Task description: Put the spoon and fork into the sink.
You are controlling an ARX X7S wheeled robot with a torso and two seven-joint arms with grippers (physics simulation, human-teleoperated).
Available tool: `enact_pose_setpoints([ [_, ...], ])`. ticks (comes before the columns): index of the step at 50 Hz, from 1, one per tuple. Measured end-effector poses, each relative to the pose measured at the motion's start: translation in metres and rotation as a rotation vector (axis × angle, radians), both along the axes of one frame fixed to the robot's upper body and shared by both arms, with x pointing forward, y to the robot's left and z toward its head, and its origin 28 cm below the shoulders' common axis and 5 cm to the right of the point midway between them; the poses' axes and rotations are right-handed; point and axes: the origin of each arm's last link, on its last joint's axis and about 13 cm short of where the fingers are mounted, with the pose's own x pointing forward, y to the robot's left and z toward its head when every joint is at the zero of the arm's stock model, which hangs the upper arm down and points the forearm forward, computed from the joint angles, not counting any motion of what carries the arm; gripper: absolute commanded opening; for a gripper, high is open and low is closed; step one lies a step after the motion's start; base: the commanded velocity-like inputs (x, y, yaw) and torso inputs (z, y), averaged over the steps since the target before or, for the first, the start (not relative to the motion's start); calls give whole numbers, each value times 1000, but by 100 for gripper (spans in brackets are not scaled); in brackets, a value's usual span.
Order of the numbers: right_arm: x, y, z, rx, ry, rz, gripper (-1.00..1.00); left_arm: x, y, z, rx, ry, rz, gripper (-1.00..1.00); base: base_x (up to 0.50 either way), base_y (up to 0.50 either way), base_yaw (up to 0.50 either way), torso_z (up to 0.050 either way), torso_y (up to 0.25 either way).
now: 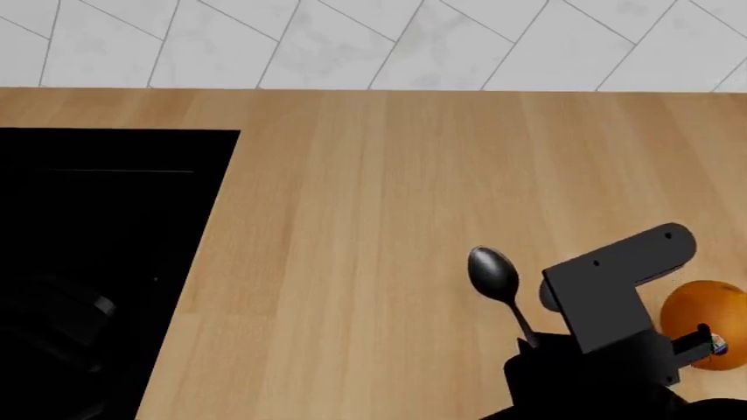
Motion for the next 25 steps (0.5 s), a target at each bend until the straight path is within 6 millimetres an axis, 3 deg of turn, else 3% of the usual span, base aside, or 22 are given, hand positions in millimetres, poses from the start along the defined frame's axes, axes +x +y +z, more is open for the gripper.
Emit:
enact_pose_setpoints([
  [10, -1, 2, 32, -47, -100, 27, -100, -4, -1, 10, 126, -46, 37, 100, 0, 0, 0, 0, 0],
  [25, -5, 12, 79, -88, -221, 102, -100, 18, 0, 44, 666, -279, 149, 100, 0, 0, 0, 0, 0],
])
